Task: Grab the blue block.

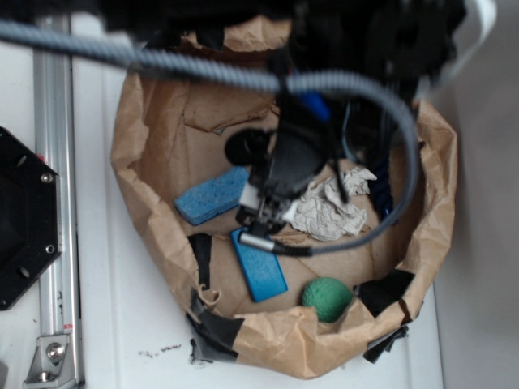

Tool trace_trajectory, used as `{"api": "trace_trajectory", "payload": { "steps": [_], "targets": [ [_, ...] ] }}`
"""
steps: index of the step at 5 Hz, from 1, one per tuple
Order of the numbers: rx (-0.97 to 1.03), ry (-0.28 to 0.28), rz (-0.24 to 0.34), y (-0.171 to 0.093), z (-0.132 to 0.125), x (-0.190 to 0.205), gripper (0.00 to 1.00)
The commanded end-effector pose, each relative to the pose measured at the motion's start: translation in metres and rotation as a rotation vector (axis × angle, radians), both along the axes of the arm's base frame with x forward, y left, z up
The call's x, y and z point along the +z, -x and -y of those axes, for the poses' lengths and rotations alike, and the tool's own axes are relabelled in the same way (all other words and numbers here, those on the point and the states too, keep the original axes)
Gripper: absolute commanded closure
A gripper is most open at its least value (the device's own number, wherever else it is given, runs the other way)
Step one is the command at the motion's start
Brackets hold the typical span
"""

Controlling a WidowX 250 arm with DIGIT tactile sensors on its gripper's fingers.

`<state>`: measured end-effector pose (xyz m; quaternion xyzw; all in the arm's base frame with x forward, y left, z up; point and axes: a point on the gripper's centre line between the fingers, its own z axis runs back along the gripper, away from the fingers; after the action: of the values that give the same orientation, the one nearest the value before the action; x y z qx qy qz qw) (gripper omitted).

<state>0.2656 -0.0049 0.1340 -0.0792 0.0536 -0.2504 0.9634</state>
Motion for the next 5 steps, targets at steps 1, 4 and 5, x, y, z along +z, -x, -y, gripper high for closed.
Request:
{"api": "trace_trajectory", "payload": {
  "steps": [1,4,5],
  "targets": [
    [-0.424,-0.127,0.136,0.033,0.044,-0.046,0.0],
    [-0.571,-0.023,0.203,0.019,0.069,-0.084,0.0],
    [-0.677,-0.034,0.124,0.035,0.087,-0.105,0.0]
  ]
}}
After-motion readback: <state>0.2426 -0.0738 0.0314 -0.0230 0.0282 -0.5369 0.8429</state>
